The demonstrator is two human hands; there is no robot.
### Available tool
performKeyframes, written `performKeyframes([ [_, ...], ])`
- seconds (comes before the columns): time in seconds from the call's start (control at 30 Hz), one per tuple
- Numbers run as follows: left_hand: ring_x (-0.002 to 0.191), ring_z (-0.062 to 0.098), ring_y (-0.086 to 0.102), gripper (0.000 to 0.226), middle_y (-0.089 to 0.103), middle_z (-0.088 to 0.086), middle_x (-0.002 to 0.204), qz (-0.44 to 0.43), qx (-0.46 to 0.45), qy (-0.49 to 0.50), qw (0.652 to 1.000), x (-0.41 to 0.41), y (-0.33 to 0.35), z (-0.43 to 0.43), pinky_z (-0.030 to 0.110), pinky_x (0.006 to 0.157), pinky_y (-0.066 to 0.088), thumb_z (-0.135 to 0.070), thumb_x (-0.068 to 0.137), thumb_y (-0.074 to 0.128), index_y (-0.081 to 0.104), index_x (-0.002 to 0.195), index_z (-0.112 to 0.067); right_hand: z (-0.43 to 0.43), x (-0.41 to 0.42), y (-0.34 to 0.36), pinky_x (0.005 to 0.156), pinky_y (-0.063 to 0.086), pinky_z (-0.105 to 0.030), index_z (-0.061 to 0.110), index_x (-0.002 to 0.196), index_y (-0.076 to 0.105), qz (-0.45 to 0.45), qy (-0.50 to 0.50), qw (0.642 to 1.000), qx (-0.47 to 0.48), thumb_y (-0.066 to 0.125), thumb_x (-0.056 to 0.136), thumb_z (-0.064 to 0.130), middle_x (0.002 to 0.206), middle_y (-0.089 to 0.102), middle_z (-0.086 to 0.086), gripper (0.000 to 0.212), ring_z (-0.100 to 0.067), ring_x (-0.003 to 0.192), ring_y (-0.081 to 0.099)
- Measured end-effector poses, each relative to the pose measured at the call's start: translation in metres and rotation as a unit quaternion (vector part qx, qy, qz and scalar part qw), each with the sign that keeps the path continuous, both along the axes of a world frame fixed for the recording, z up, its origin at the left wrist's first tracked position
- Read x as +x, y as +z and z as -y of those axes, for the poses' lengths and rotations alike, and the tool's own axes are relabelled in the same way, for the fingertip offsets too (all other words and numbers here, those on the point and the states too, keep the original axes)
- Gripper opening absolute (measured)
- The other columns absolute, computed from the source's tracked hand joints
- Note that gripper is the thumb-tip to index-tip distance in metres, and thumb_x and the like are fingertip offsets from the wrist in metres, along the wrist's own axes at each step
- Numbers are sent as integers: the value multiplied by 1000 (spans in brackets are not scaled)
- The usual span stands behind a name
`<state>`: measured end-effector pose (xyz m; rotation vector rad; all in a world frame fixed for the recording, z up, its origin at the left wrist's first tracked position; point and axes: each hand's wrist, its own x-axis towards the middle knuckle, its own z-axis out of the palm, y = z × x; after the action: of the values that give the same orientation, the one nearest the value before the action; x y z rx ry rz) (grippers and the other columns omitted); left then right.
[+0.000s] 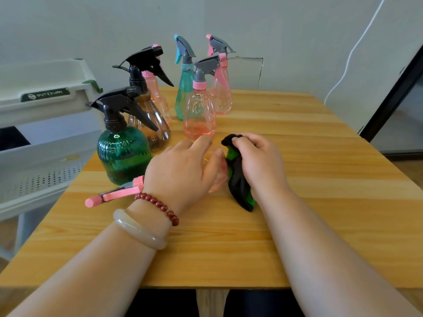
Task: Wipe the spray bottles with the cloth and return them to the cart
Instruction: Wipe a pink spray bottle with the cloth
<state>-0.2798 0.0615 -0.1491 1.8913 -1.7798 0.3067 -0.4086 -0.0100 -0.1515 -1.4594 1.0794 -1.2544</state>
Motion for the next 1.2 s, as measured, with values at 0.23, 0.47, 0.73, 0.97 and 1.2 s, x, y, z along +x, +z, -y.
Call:
performKeyframes([
  [0.23,86,26,65,56,67,2,99,-35,-5,26,999,4,-4,2,29,59,37,-41,101,12,58,126,-22,-4,4,-1,72,47,-20,30,86,70,-33,-22,999,10,61,90,22,88,70,15,13,-5,86,63],
  [0.47,61,23,49,28,41,-9,66,-36,-8,42,998,3,-4,4,30,50,32,-38,100,23,41,83,-26,-24,17,-4,63,45,-16,24,93,70,-69,12,997,-19,52,98,19,80,67,13,19,4,63,57],
  [0.73,74,26,60,53,57,-4,81,-15,-6,28,999,5,-6,2,28,52,37,-49,99,14,58,118,-26,-22,19,-2,83,52,-45,20,78,71,-25,11,997,71,52,95,36,83,73,-4,30,-32,89,67],
  [0.97,126,22,43,45,52,-2,135,-65,83,9,994,0,17,1,39,104,36,-34,100,30,54,136,-24,-18,18,-5,64,39,-39,-5,82,55,-46,-37,998,23,44,103,33,71,53,-21,45,-21,66,45],
  [1.2,100,23,62,58,66,2,116,-90,1,29,996,-1,1,0,33,77,49,-37,91,18,63,122,-19,-19,12,2,62,37,-9,24,89,60,-92,-79,993,-10,59,96,28,91,62,8,9,-3,78,54],
])
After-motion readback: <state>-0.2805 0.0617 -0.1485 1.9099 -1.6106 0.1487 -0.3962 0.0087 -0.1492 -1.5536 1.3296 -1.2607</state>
